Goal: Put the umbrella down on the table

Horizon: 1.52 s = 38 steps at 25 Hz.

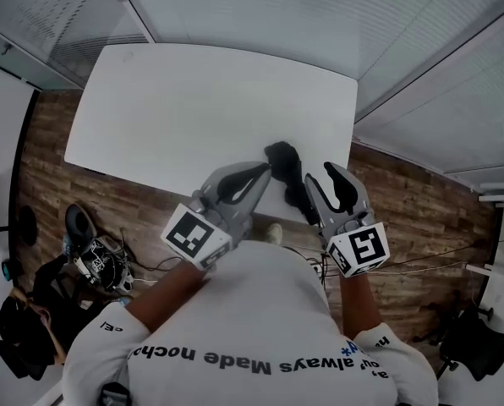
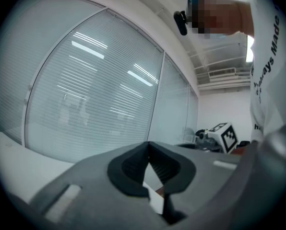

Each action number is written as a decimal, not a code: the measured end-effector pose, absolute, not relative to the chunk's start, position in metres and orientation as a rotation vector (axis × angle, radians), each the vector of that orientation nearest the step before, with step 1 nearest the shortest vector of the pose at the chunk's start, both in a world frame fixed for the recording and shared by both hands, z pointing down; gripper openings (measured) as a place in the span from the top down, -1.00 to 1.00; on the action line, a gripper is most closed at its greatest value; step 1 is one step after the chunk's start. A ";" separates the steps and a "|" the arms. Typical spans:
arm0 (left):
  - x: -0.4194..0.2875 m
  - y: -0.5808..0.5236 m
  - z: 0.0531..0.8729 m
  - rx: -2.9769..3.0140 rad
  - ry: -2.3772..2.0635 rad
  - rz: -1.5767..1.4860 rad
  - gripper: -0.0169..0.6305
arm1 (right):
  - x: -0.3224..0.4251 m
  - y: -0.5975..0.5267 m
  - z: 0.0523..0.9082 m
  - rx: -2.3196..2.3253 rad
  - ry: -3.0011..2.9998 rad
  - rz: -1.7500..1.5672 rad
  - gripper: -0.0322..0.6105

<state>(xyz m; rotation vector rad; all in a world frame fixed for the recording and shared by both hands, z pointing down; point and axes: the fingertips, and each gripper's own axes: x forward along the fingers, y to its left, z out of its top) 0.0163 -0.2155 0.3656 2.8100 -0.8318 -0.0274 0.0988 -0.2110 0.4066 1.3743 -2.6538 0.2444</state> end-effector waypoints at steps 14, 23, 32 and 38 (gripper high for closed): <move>0.016 -0.222 0.355 2.844 -0.829 -0.052 0.94 | 0.085 -0.186 0.345 1.369 -2.731 0.057 0.62; 0.018 -0.221 0.357 2.833 -0.828 -0.049 0.94 | 0.079 -0.185 0.348 1.352 -2.734 0.059 0.65; 0.020 -0.222 0.356 2.830 -0.829 -0.052 0.94 | 0.083 -0.190 0.345 1.377 -2.734 0.061 0.65; 0.022 -0.224 0.355 2.834 -0.828 -0.061 0.94 | 0.085 -0.192 0.344 1.380 -2.738 0.065 0.65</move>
